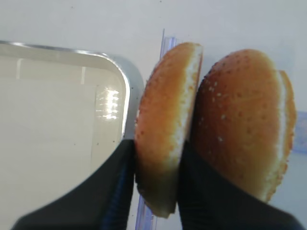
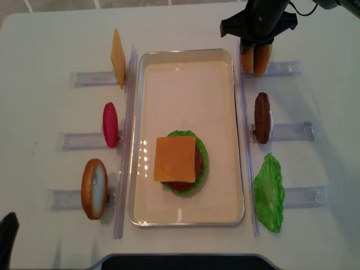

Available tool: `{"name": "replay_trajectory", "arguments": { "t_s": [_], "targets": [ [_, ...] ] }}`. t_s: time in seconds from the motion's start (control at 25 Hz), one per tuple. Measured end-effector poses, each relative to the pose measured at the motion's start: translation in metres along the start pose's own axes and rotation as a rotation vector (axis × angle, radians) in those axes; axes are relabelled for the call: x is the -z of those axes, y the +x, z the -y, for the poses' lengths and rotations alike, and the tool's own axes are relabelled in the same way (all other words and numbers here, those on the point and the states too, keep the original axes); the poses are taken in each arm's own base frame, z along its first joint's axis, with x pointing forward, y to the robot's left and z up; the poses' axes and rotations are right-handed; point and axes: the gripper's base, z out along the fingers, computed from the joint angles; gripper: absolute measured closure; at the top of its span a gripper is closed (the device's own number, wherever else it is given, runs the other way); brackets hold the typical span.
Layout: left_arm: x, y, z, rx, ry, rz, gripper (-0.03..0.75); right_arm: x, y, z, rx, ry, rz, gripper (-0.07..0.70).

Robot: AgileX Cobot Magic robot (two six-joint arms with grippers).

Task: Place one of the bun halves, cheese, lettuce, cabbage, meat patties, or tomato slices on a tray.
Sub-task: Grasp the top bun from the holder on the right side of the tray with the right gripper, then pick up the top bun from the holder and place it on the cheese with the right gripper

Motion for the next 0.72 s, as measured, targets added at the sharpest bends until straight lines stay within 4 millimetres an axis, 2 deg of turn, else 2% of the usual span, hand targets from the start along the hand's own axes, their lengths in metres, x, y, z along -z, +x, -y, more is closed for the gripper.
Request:
{"name": "replay_trajectory", "arguments": {
  "t_s": [0.16, 0.52, 0.72],
  "targets": [
    [0.0, 0.0, 0.0, 0.0, 0.0, 0.0, 0.024, 0.005, 0.0, 0.0, 0.0, -0.002, 0.003, 0.412],
    [0.0, 0.0, 0.0, 0.0, 0.0, 0.0, 0.024, 0.032, 0.004, -0.003, -0.004, -0.018, 0.004, 0.413],
    [0.0, 0.0, 0.0, 0.0, 0.0, 0.0, 0.024, 0.064, 0.008, -0.005, 0.0, -0.044, 0.022, 0.413]
  ]
}}
